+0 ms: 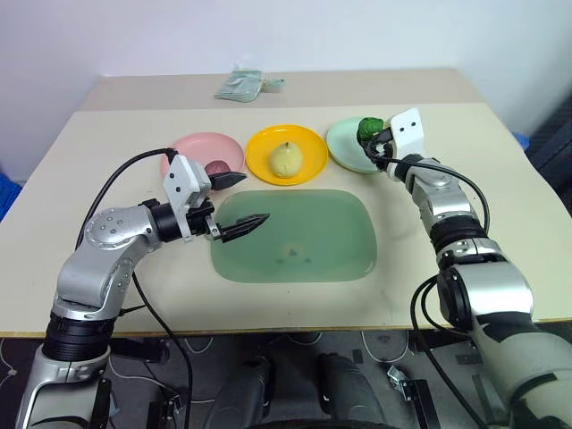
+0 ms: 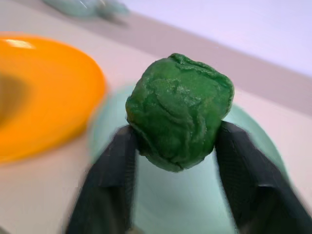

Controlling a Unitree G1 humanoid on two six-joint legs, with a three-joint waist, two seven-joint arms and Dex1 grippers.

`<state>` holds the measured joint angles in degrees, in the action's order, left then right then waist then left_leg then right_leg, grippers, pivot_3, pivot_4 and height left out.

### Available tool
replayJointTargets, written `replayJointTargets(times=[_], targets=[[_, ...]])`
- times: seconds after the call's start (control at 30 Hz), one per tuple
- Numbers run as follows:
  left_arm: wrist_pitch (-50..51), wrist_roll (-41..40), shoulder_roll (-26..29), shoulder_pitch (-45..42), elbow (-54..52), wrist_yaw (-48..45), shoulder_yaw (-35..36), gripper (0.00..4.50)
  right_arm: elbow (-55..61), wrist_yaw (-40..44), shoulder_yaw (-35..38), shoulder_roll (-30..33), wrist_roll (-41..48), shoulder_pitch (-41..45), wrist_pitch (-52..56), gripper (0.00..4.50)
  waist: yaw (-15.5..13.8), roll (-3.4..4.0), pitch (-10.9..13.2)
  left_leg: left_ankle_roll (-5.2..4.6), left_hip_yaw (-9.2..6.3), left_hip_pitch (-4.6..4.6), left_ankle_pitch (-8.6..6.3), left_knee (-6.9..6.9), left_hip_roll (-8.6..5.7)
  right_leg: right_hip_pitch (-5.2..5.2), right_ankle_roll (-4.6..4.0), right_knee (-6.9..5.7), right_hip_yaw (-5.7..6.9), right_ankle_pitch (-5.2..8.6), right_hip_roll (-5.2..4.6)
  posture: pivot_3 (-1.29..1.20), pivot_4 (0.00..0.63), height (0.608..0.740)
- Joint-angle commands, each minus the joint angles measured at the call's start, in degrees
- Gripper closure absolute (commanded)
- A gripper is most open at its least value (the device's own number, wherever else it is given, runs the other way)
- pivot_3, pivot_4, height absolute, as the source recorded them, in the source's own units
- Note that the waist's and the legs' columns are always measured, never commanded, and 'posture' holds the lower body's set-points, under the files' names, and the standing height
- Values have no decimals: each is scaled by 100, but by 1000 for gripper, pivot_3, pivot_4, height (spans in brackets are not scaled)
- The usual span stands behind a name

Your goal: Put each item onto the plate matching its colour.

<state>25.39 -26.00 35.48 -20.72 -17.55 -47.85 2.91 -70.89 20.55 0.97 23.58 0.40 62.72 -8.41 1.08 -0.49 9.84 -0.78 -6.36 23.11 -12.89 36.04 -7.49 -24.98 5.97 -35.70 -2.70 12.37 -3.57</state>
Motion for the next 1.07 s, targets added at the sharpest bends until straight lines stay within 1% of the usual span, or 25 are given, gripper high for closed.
replayJointTargets(times=[0.03,0.07,0.2,0.27,0.33,0.4,0.43,0.53,0.6,0.7,0.8,0.87,0.97,1.07], targets=[[-19,18,-68,130,-449,348,180,0,-331,-249,99,56,-169,334,-245,184,8,1,0,0,0,0,0,-1,0,-2,0,0,-1,0,0,0,150,740],[-24,68,-112,187,-502,482,184,0,-360,-282,130,82,-176,344,-292,86,11,1,0,0,0,0,0,0,0,-2,0,-2,-1,0,1,0,150,740],[-221,433,-317,258,-497,1012,115,0,-285,-162,294,201,-108,282,-547,86,9,2,1,1,1,0,0,2,0,-3,0,-7,-3,0,2,0,150,740],[-385,639,-459,277,-420,1246,81,0,-61,188,392,268,5,126,-787,86,-11,2,1,1,1,0,0,4,0,-2,0,-8,-2,0,2,0,150,740],[-404,625,-590,294,-351,1355,125,0,521,741,557,299,295,-176,-886,86,-16,2,1,0,2,0,0,6,-1,1,1,-7,-2,0,2,0,150,740],[-545,793,-607,321,-285,1444,119,0,1743,1348,632,330,669,-763,-671,86,-20,2,1,-2,0,0,-1,7,-1,1,1,-7,-1,0,2,0,150,740],[-452,731,-677,328,-204,1539,205,0,3235,1609,615,439,1023,-1501,-116,86,-27,2,1,-7,0,0,-5,7,0,1,1,-7,0,0,2,0,150,740],[-263,656,-755,385,-80,1675,307,0,6365,1830,677,783,1726,-3161,1311,86,-89,7,-2,-15,-14,3,-14,11,-1,-1,1,-15,5,1,2,0,150,740],[-393,796,-698,541,-158,1665,243,0,7721,1684,906,1066,1917,-4123,2032,86,-128,9,-2,-24,-10,21,-19,14,-2,-23,1,-21,2,1,0,0,150,740],[-415,796,-679,841,-379,1654,251,0,9048,1518,1395,1367,2280,-5258,2867,86,-137,9,-4,-30,3,20,-24,15,-2,-25,2,-23,-9,0,-1,0,150,740],[-397,741,-600,1213,-577,1563,325,0,9807,1450,1927,1499,2592,-6091,3380,86,-175,12,-5,-28,4,-3,-25,15,5,-2,-1,-26,-8,1,0,0,150,740],[-397,661,-563,1366,-634,1502,413,0,10116,1461,2165,1526,2737,-6449,3560,86,-186,11,-5,-31,4,-17,-27,14,7,15,-4,-21,-5,4,0,0,150,740],[-443,611,-505,1516,-671,1418,485,0,10397,1453,2418,1491,2942,-6818,3741,86,-196,11,-5,-32,3,-21,-27,16,8,26,-8,-10,0,7,-1,0,150,740],[-396,490,-498,1548,-704,1349,495,0,10477,1386,2465,1433,3053,-6885,3817,86,-197,11,-5,-32,1,-24,-27,16,8,32,-10,-4,4,8,-2,0,150,740]])
